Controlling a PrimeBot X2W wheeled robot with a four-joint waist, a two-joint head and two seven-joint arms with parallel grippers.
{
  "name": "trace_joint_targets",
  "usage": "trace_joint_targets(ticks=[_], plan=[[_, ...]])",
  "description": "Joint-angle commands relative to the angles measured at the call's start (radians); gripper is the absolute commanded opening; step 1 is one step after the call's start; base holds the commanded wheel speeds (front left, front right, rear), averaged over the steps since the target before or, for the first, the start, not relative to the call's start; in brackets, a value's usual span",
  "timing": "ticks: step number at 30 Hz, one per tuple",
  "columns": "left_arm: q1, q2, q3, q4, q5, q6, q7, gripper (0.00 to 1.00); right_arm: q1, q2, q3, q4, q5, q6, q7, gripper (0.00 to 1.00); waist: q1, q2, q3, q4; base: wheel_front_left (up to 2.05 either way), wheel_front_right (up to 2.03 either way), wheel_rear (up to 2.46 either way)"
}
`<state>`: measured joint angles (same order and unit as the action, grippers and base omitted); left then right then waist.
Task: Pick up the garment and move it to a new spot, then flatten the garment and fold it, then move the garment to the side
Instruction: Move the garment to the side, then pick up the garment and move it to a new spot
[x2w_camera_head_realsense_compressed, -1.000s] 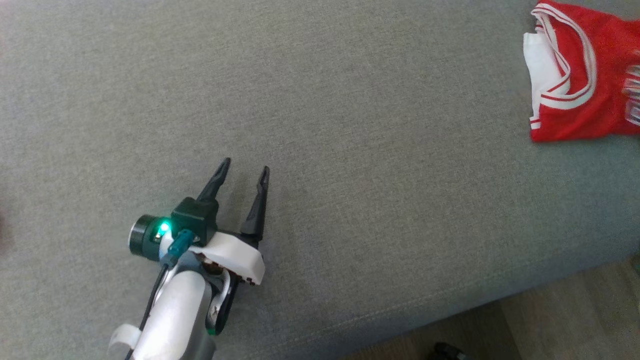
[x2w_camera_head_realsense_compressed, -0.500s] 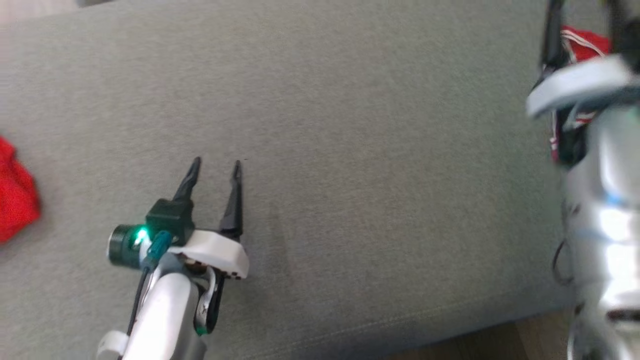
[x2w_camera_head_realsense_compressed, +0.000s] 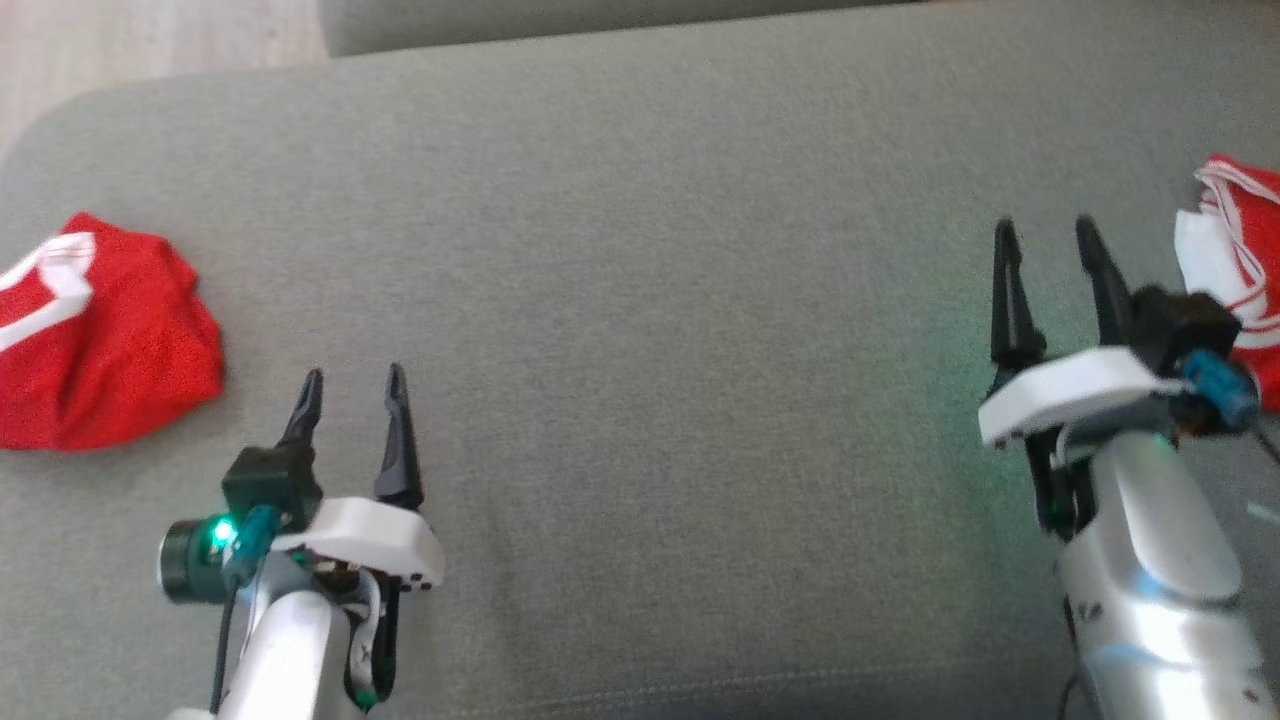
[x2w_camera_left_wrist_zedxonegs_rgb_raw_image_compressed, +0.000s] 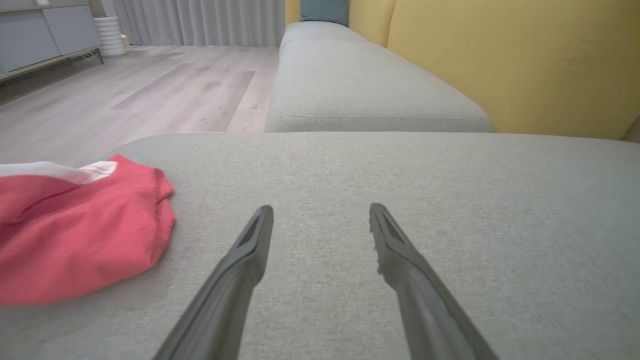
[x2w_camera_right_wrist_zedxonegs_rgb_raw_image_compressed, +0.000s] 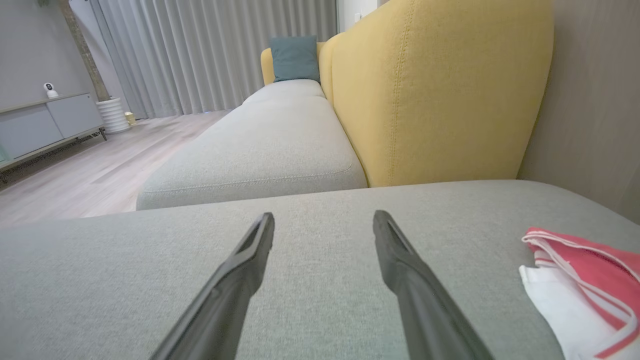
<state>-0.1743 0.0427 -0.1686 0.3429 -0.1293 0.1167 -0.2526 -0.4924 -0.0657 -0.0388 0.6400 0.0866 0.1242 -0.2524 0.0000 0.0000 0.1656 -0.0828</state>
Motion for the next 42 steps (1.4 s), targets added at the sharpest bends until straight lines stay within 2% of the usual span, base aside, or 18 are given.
trace_joint_targets(ticks=[1,18,32,37,42], plan=[[-0.012,0.008,0.050,-0.034,-0.001,0.007,-0.009,1.00,0.014,0.012,0.018,-0.036,0.006,0.007,-0.009,1.00,0.0000,0.0000,-0.031,0.028,0.00,0.00,0.00],[0.064,0.008,0.109,-0.013,0.003,0.005,-0.009,1.00,0.157,0.015,0.048,-0.051,0.076,0.007,-0.009,1.00,0.0000,0.0000,-0.136,0.046,0.00,0.00,0.00],[0.087,0.008,0.100,-0.006,-0.008,0.004,-0.009,1.00,0.198,0.015,0.070,-0.057,0.075,0.007,-0.009,1.00,0.0000,0.0000,-0.141,0.046,0.00,0.00,0.00],[0.072,0.008,0.100,-0.009,-0.008,0.002,-0.009,1.00,0.186,0.015,0.094,-0.062,0.082,0.007,-0.009,1.00,0.0000,0.0000,-0.124,0.084,0.00,0.00,0.00],[0.057,0.008,0.106,-0.017,-0.005,0.001,-0.009,1.00,0.175,0.015,0.119,-0.067,0.098,0.007,-0.009,1.00,0.0000,0.0000,-0.105,0.163,0.00,0.00,0.00]])
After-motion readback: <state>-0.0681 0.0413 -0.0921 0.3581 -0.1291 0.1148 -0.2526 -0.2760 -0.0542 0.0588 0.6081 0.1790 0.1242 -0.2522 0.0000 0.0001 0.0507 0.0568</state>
